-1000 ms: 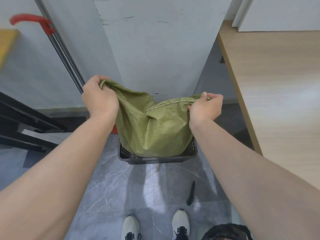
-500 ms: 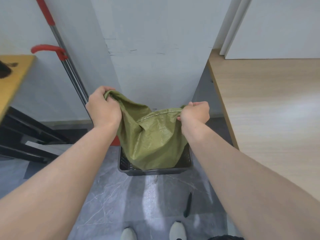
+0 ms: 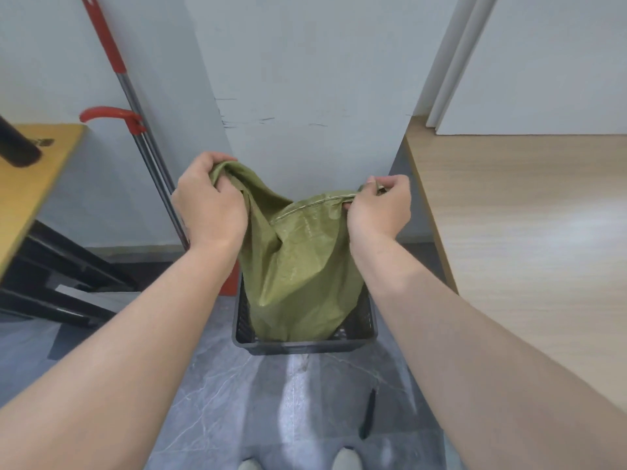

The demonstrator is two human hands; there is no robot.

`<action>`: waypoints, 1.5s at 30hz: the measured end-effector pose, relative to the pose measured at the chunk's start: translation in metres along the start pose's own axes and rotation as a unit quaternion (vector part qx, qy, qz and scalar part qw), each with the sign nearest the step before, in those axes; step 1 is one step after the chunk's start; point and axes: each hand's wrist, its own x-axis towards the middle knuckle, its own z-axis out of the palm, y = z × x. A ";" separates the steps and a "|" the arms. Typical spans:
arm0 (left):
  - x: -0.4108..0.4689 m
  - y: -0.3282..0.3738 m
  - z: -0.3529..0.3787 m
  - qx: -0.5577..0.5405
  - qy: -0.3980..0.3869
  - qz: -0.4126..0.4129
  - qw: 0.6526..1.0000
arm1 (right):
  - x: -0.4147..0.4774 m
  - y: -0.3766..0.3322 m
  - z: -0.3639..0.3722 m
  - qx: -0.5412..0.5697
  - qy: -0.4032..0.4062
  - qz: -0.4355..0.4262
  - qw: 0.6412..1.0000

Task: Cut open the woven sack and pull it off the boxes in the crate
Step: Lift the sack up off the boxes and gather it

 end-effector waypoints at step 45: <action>0.032 0.092 -0.013 -0.222 -0.040 -0.056 0.973 | -0.015 -0.103 -0.024 0.045 -0.062 -0.115 0.990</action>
